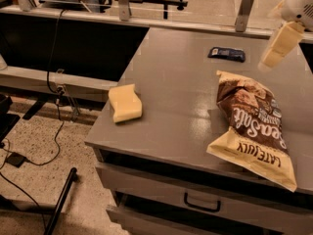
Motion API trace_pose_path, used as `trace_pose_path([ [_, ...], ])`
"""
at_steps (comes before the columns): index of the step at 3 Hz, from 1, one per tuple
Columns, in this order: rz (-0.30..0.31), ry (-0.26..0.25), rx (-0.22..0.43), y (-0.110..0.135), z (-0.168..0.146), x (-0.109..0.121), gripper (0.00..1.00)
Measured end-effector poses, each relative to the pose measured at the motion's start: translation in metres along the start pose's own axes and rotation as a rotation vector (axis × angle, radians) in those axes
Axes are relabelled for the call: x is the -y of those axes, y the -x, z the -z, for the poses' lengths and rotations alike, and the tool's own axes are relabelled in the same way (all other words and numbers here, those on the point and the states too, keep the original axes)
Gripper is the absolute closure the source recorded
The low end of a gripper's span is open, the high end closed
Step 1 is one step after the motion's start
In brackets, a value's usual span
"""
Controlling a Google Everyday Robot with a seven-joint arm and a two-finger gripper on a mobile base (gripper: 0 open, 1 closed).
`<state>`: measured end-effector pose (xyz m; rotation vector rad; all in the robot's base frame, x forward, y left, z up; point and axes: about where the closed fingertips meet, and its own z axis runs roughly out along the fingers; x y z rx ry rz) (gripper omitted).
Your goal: Move rxbar blueberry near sponge
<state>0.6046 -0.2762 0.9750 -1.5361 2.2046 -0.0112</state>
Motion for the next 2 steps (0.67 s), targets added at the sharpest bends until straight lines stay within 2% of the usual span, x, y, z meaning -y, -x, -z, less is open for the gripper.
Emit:
trace_pose_path([
  [1, 0.012, -0.036, 0.014, 0.003, 0.01, 0.009, 0.0],
  [2, -0.066, -0.081, 0.085, -0.006, 0.012, 0.022, 0.0],
])
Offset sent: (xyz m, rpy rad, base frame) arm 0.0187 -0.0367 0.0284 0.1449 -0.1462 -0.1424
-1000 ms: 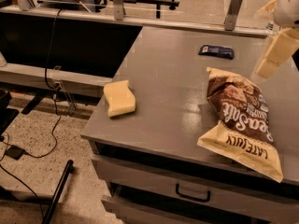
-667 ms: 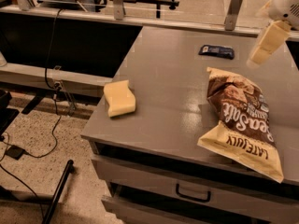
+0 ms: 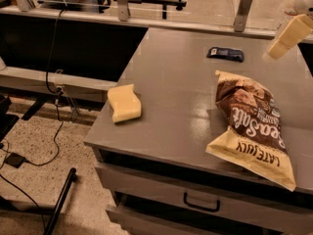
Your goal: Move rxbar blueberry near sponge
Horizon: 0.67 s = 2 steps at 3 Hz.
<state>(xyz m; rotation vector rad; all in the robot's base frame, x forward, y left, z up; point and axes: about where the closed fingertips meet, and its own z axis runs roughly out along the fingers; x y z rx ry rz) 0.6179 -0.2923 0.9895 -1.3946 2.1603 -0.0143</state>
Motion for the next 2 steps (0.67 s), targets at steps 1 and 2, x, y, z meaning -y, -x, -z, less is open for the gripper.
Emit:
trace_pose_path([
  [1, -0.093, -0.035, 0.134, -0.009, -0.011, 0.021, 0.0],
  [2, -0.154, -0.042, 0.265, -0.006, -0.035, 0.044, 0.0],
])
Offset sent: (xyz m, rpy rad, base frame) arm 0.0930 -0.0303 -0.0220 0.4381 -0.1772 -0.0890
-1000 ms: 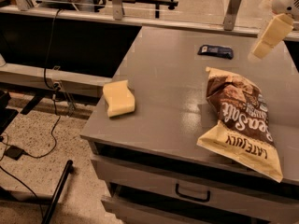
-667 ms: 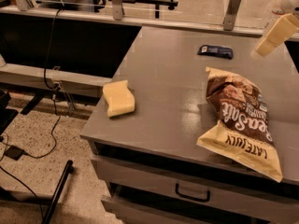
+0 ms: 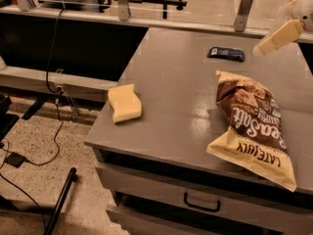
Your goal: Move rxbar blueberry near sponge
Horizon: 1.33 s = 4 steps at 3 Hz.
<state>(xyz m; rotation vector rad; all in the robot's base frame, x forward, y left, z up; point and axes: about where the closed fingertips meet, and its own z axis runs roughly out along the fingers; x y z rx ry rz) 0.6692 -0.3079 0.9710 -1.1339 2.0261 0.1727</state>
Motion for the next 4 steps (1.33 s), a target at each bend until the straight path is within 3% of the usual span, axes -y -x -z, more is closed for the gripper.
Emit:
trace_pose_path([
  [1, -0.08, -0.048, 0.092, -0.007, -0.031, 0.031, 0.0],
  [2, -0.132, -0.121, 0.136, -0.01, -0.064, 0.06, 0.0],
  [4, -0.164, -0.176, 0.099, -0.028, -0.116, 0.07, 0.0],
])
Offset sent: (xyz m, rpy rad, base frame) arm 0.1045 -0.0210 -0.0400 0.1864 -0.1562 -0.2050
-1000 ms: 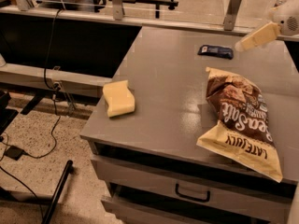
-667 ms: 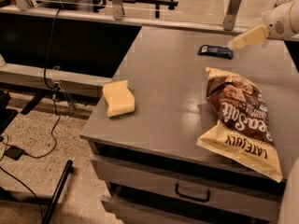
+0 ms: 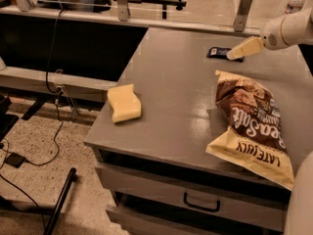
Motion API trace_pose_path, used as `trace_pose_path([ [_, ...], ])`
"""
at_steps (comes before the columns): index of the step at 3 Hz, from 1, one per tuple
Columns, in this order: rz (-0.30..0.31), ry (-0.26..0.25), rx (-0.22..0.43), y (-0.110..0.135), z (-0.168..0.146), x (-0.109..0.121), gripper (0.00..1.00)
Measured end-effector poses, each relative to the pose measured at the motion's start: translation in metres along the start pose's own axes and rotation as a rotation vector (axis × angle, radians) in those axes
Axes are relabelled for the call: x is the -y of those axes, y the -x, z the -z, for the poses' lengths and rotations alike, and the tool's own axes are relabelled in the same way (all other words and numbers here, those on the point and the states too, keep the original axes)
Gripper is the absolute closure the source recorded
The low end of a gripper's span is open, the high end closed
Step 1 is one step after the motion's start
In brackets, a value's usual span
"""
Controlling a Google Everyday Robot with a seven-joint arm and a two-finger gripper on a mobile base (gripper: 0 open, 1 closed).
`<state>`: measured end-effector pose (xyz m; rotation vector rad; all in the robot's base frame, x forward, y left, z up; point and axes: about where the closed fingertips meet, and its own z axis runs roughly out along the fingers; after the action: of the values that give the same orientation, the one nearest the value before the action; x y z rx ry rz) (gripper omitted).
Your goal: Move rxbar blueberry near sponge
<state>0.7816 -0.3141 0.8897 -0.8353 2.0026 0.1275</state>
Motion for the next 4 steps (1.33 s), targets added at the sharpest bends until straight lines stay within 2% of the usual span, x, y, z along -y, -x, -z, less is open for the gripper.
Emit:
trace_pose_path([
  [2, -0.008, 0.063, -0.044, -0.027, -0.02, -0.02, 0.02],
  [3, -0.016, 0.113, -0.046, -0.037, -0.025, -0.032, 0.33],
  [4, -0.021, 0.139, -0.034, -0.037, -0.029, -0.037, 0.56],
])
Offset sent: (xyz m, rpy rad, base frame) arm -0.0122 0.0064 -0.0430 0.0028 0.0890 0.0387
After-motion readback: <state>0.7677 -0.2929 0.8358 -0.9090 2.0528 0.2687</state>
